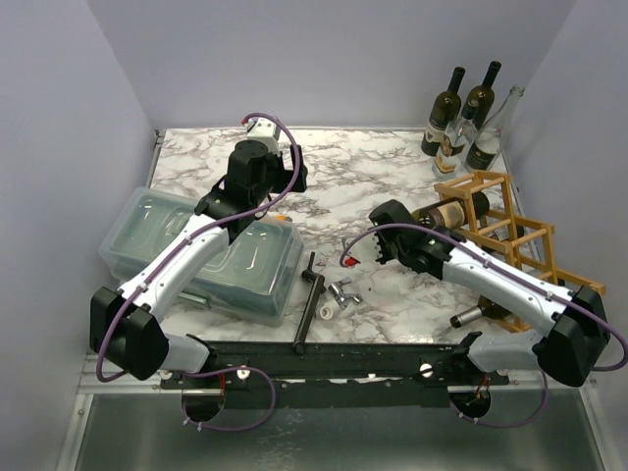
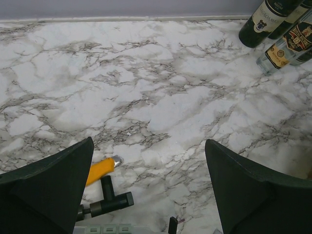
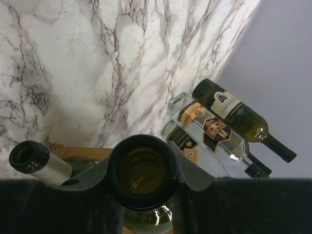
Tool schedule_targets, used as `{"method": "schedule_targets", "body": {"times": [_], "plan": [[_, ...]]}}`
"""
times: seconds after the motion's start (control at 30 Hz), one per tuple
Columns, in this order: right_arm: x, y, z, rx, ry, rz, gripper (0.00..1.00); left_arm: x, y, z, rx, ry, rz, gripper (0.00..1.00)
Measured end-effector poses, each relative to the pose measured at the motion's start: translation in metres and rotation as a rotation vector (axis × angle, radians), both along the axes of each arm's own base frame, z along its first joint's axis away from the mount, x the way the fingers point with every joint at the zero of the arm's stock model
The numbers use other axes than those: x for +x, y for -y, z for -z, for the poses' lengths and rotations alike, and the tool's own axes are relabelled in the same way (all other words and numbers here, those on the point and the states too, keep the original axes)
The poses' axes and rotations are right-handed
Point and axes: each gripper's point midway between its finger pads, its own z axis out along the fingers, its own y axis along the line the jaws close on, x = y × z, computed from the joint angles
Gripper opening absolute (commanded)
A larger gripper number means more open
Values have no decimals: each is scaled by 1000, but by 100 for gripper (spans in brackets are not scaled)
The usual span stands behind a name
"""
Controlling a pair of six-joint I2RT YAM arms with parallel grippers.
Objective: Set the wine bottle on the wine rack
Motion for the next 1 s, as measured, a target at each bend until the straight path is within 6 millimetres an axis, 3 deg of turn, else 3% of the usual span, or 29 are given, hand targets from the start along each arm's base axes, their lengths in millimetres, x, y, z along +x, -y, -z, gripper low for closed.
{"method": "schedule_targets", "body": {"times": [0.47, 1.0], "plan": [[17, 27, 10, -14, -22, 36, 1, -3, 4, -7, -28, 6, 19, 97], [27, 43, 28, -123, -5, 16, 1, -4, 5, -12, -40, 13, 22, 97]]}}
